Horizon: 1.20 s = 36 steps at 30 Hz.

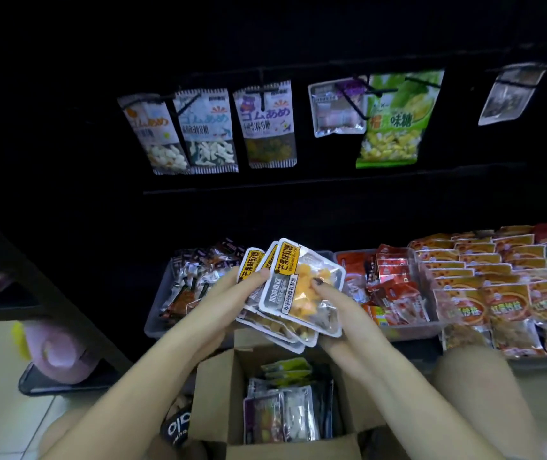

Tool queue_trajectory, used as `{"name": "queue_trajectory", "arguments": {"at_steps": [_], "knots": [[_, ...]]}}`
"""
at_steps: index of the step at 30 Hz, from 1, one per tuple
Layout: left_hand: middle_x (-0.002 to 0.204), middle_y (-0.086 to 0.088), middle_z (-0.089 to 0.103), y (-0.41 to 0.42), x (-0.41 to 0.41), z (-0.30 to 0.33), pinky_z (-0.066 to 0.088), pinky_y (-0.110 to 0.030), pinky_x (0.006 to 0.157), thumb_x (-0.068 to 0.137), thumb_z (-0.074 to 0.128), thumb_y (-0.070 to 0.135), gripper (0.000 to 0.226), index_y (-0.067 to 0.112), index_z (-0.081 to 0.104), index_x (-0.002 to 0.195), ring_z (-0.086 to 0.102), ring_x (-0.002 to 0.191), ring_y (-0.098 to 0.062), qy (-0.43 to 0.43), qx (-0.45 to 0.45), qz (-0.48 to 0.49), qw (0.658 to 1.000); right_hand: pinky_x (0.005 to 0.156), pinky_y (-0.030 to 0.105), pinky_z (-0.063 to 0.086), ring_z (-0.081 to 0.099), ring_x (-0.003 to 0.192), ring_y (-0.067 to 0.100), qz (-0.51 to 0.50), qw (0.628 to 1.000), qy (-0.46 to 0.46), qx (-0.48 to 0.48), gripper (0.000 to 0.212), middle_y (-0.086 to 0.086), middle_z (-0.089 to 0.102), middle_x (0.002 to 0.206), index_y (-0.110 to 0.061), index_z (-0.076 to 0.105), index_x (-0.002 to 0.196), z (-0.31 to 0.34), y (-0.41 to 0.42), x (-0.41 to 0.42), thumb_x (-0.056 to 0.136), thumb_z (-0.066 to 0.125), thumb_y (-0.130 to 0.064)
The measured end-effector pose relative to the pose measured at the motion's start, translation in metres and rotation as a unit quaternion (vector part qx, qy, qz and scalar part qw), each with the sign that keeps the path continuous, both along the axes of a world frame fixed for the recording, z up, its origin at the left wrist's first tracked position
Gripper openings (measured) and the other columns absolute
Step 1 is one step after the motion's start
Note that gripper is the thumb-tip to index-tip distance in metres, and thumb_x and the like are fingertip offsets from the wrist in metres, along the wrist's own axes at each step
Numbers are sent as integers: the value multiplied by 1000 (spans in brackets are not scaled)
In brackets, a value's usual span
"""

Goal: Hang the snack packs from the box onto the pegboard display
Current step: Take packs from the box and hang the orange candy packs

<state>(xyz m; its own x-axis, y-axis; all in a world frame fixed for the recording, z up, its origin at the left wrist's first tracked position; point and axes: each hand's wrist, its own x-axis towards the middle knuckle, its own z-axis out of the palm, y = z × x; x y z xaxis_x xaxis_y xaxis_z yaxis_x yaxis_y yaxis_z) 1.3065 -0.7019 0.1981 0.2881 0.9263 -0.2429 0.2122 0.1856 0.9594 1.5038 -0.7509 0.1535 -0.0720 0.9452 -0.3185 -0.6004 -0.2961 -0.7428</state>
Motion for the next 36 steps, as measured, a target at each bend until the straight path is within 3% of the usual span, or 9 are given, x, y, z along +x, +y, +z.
{"name": "queue_trajectory", "arguments": {"at_steps": [3, 5, 10, 13, 20, 24, 26, 30, 36], "knots": [[113, 2, 80, 4, -3, 27, 52, -51, 106, 105, 58, 39, 26, 28, 73, 122, 74, 110, -24, 25, 37, 0, 999, 103, 50, 54, 70, 117, 30, -24, 993, -108, 31, 50, 9, 73, 126, -13, 63, 135, 27, 6, 4, 89, 78, -25], [108, -5, 81, 7, -6, 45, 53, -52, 103, 106, 58, 32, 24, 19, 74, 118, 76, 102, -26, 33, 52, -11, 998, 93, 44, 60, 74, 107, 24, -46, 985, -159, 48, 47, 5, 75, 121, -19, 61, 130, 47, 6, 6, 88, 80, -22], [104, -9, 81, 9, -8, 85, 56, -41, 85, 101, 65, 31, 18, 20, 79, 98, 78, 90, -25, 14, 64, -42, 997, 102, 52, 55, 74, 107, 26, -56, 965, -239, 93, 40, 5, 76, 114, -22, 61, 121, 91, 7, 5, 86, 80, -16], [109, -9, 80, 7, -10, 106, 55, -34, 77, 98, 68, 34, 17, 22, 80, 102, 77, 92, -22, 6, 57, -86, 995, 100, 52, 56, 75, 101, 26, -64, 963, -246, 84, 38, 11, 75, 113, -16, 61, 117, 112, 8, 3, 83, 80, -15], [113, -6, 79, 22, -16, 145, 50, -53, 107, 92, 78, 26, 28, 16, 74, 118, 74, 109, -30, 30, 99, -76, 992, 83, 38, 58, 73, 92, 18, -55, 957, -260, 112, 38, 7, 72, 110, -16, 58, 116, 154, 18, 6, 86, 80, -19], [113, -3, 80, 39, -21, 172, 51, -53, 109, 94, 76, 13, 29, 20, 70, 122, 76, 107, -25, 44, 145, -55, 987, 83, 40, 53, 72, 101, 32, -87, 920, -355, 144, 45, 16, 72, 111, -6, 58, 109, 179, 35, 14, 79, 86, -24], [113, 1, 80, 47, -26, 186, 49, -50, 110, 96, 74, 12, 28, 24, 69, 120, 75, 108, -22, 49, 166, -45, 984, 79, 46, 58, 72, 102, 37, -91, 921, -349, 149, 54, 21, 73, 110, 1, 56, 111, 194, 43, 20, 76, 88, -24], [112, 0, 80, 65, -36, 219, 53, -50, 106, 95, 75, 11, 28, 22, 68, 119, 77, 105, -23, 55, 214, -34, 975, 61, 28, 58, 77, 86, 23, -46, 943, -289, 161, 35, 13, 78, 104, -2, 61, 113, 229, 57, 28, 84, 80, -10], [108, 3, 80, 98, -44, 275, 57, -48, 102, 91, 80, 13, 32, 25, 67, 118, 77, 100, -19, 61, 285, 10, 957, 80, 31, 64, 78, 94, 19, 22, 954, -209, 212, 28, 9, 79, 110, -2, 71, 117, 298, 77, 31, 90, 65, 5]]}}
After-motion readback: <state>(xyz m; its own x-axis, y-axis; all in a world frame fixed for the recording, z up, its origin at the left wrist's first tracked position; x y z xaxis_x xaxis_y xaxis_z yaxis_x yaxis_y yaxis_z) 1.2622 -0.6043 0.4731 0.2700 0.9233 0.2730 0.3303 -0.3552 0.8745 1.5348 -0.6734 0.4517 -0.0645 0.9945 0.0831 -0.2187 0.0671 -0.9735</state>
